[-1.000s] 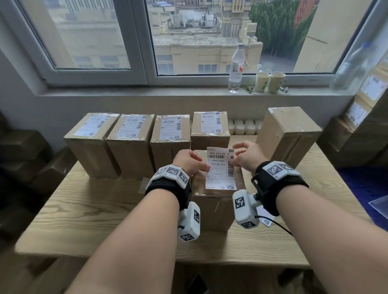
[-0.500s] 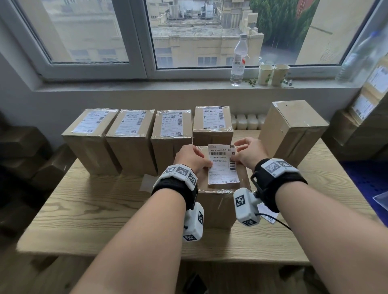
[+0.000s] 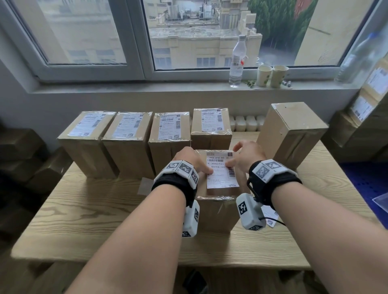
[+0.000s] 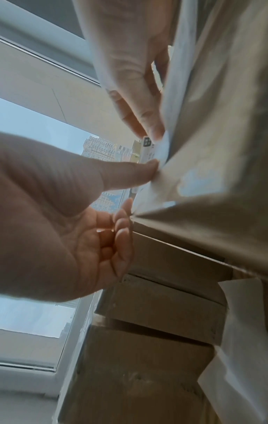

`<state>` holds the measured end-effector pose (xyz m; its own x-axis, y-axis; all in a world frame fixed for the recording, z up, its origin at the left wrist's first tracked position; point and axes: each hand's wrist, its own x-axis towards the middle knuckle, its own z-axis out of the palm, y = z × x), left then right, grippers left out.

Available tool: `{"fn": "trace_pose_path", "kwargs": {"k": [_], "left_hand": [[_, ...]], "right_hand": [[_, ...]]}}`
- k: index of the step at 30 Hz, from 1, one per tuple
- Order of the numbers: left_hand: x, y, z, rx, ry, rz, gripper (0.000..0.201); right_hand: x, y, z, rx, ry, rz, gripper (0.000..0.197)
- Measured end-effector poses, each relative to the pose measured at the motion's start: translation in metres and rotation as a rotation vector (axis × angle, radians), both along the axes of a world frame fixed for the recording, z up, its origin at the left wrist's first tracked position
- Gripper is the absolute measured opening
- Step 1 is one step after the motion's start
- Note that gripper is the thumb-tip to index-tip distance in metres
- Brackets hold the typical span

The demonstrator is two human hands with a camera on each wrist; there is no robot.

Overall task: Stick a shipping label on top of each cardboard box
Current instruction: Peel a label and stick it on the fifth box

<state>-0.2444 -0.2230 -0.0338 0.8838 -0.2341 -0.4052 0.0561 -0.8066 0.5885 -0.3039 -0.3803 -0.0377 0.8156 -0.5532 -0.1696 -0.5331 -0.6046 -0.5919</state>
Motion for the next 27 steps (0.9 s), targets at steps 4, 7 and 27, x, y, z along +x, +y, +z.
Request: {"fn": "trace_pose_path", "kwargs": {"k": [4, 7, 27], "left_hand": [[0.011, -0.008, 0.0, 0.004, -0.057, 0.01, 0.077], [0.018, -0.016, 0.002, -0.029, -0.105, 0.023, 0.061], [0.05, -0.027, -0.019, 0.075, -0.106, 0.041, 0.046]], "right_hand": [[0.0, -0.013, -0.001, 0.027, -0.006, -0.005, 0.055], [0.006, -0.016, -0.002, 0.04, -0.033, -0.017, 0.058], [0.036, -0.023, -0.009, 0.045, 0.117, 0.161, 0.019]]}}
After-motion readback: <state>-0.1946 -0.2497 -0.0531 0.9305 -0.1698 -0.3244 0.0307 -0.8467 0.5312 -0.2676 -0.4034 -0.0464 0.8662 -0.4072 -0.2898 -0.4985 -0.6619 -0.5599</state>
